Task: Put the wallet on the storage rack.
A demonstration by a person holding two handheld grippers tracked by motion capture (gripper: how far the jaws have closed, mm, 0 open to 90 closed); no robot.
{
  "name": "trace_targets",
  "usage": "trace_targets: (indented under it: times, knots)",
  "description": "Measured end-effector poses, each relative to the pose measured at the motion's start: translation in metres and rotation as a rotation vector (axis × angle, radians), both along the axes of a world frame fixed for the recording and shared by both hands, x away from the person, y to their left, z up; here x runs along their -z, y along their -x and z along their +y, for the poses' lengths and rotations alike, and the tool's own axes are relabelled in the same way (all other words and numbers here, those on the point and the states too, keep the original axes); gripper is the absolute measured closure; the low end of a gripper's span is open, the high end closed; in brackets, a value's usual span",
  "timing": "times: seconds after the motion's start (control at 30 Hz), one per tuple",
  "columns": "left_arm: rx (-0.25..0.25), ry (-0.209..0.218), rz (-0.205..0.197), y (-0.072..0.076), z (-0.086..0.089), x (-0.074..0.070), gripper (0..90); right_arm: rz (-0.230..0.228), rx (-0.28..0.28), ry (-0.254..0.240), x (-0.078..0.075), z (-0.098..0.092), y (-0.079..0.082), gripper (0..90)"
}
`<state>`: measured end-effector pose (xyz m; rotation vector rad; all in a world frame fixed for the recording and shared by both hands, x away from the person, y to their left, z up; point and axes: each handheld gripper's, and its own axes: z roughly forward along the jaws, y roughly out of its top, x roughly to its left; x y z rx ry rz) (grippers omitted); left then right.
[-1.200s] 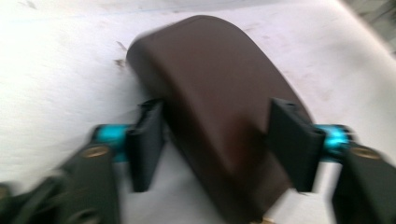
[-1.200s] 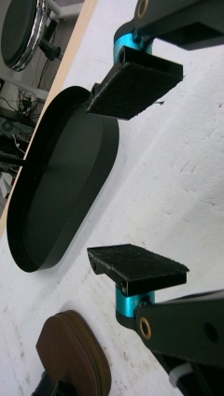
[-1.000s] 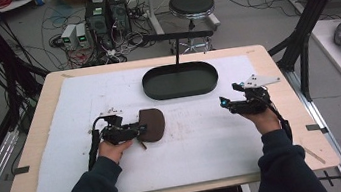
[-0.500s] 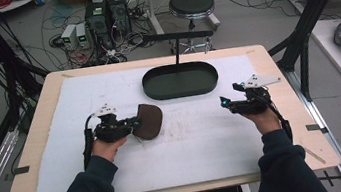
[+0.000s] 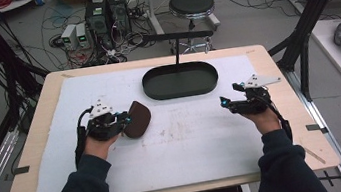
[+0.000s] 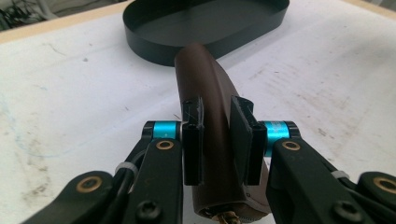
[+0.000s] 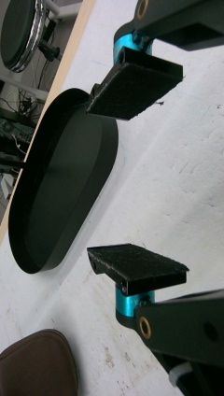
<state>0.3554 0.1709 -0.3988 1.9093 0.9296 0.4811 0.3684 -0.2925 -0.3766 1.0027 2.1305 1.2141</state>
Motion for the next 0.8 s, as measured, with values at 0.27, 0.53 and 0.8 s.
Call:
trace_targets:
  times: [0.27, 0.53, 0.8]
  knots:
    - [0.047, 0.038, -0.019, 0.002, -0.007, 0.001, 73.0, -0.002, -0.006, 0.005, 0.001, 0.001, 0.0, 27.4]
    - [0.062, 0.092, -0.033, 0.003, -0.016, 0.003, 71.1, -0.004, -0.005, 0.004, 0.0, 0.001, 0.0, 27.4]
    - [0.082, 0.124, -0.043, 0.003, -0.023, 0.004, 70.7, 0.002, -0.005, 0.001, 0.001, 0.002, 0.0, 27.5]
